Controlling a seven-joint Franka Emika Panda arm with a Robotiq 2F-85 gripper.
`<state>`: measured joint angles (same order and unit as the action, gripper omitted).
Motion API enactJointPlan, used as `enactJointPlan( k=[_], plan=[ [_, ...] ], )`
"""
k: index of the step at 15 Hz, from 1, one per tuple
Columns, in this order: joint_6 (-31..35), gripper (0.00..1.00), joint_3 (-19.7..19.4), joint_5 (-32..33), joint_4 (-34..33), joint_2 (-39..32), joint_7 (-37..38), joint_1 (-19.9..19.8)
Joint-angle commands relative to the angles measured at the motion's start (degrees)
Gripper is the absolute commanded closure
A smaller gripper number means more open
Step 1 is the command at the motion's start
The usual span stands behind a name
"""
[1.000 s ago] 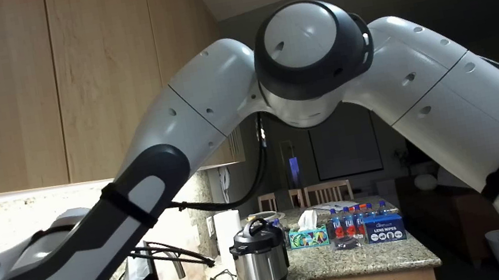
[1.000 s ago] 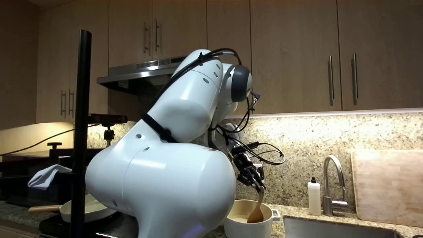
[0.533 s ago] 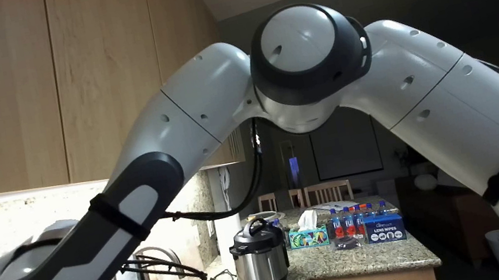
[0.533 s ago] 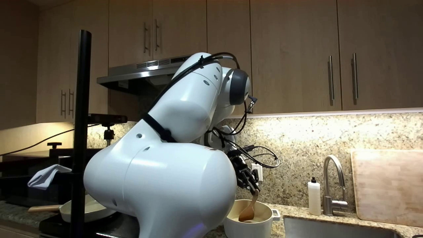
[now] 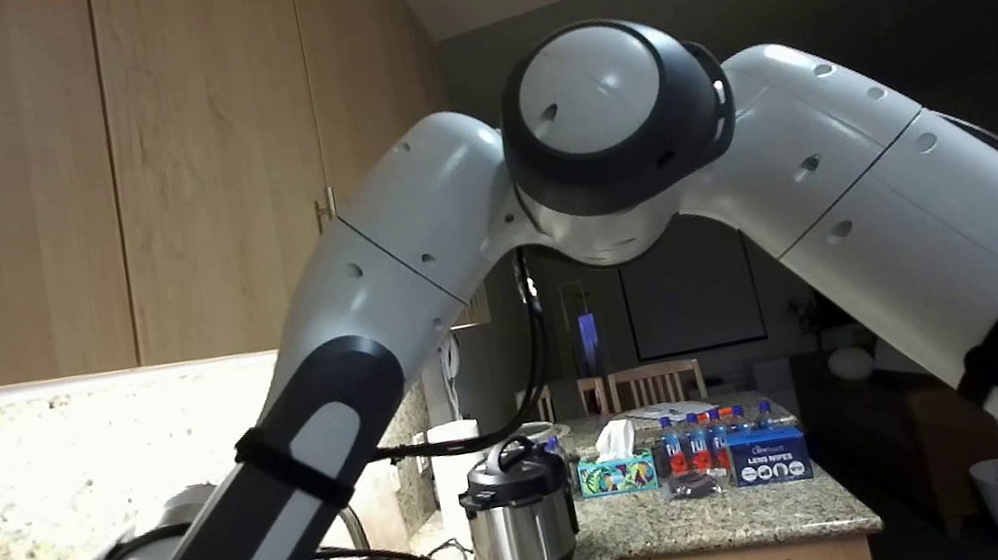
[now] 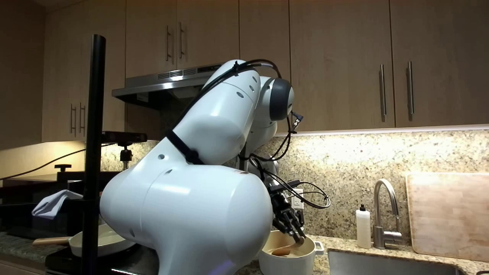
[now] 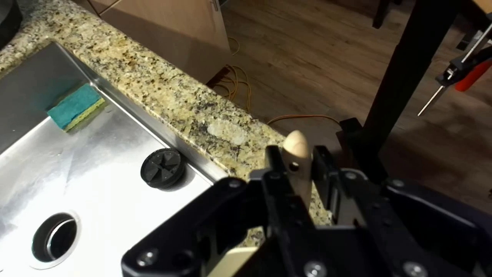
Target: Use the wooden spoon to stir in the white pot
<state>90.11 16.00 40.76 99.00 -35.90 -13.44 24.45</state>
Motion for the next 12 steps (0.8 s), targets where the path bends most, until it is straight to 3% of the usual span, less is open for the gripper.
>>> enactJointPlan(
  k=[1,5,6,7,12],
  plan=[
    [2.71,0.92,-0.14,-0.83,5.50,1.80,-0.40,-2.70],
    [3.22,0.92,-0.52,0.03,7.47,1.65,-1.30,-4.15],
    [3.15,0.51,-0.52,0.24,7.82,1.83,-1.26,-4.28],
    [3.15,0.50,-0.47,0.64,8.21,2.16,-1.29,-4.26],
    [2.50,0.20,0.13,1.59,8.78,4.19,-0.55,-3.26]
  ],
)
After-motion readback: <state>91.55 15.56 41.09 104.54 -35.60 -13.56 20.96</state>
